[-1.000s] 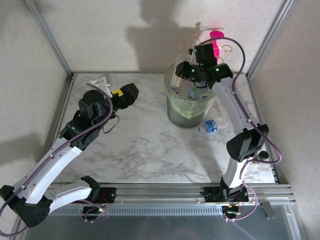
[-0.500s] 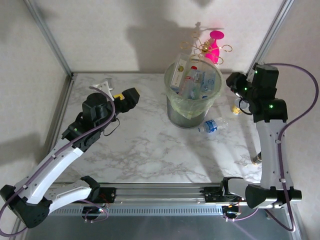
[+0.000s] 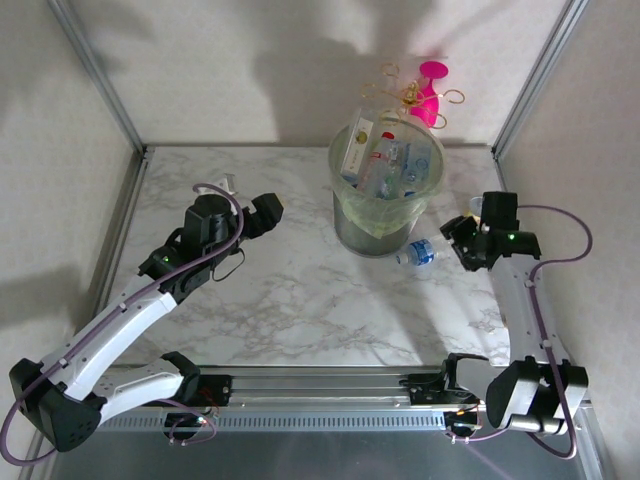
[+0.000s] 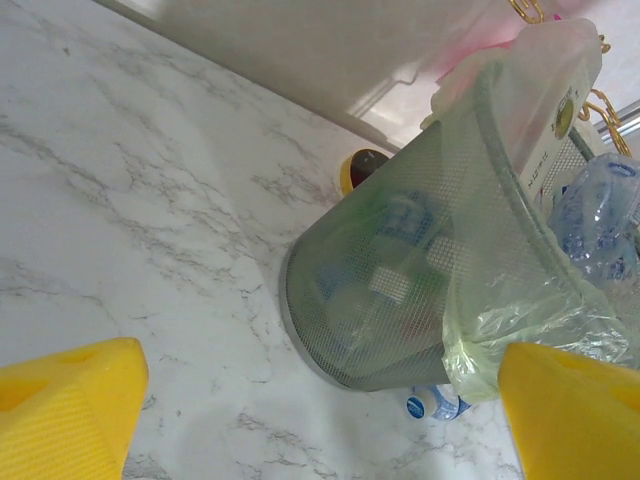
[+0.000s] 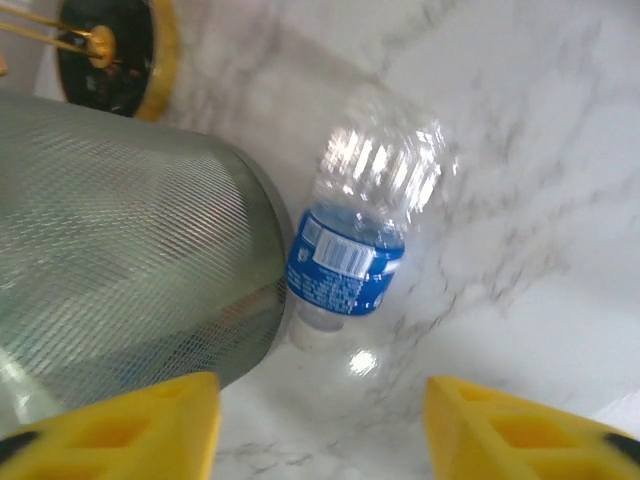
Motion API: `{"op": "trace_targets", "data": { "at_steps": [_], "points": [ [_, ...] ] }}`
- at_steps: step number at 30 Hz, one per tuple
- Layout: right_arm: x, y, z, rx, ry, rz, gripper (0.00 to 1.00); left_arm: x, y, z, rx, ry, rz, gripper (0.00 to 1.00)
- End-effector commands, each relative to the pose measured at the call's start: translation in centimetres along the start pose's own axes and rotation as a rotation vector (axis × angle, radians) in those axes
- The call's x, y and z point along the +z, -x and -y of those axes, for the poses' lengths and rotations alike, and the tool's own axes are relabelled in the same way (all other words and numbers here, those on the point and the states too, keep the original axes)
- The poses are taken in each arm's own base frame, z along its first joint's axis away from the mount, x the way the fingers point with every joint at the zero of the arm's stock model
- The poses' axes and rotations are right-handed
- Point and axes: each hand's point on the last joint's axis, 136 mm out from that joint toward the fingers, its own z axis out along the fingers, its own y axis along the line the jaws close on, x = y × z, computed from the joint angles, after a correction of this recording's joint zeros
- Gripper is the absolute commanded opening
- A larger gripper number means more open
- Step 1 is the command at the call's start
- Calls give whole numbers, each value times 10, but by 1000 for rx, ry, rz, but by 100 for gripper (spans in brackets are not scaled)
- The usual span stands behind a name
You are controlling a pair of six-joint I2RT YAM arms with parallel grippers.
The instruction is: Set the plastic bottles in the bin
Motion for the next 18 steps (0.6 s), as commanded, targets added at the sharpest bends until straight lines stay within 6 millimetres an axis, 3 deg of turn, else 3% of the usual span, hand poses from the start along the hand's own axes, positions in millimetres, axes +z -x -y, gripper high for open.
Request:
{"op": "trace_targets", "data": {
  "at_steps": [1,3,9,16,18],
  "points": [
    [14,-2,-4,81,37,-31,75,-4,-1,-4,0,14,3,91],
    [22,0,-2,109,21,-34,82,-7,0,-5,3,17,7,91],
    [64,-4,18,256,-108,-101,85,-16,4,-7,7,21,21,91],
    [104,3,18,304,-128,-122,87,-20,4,-8,11,21,14,91],
    [113,6,18,292,-144,-123,96,-23,5,-9,9,25,19,91]
  ]
}}
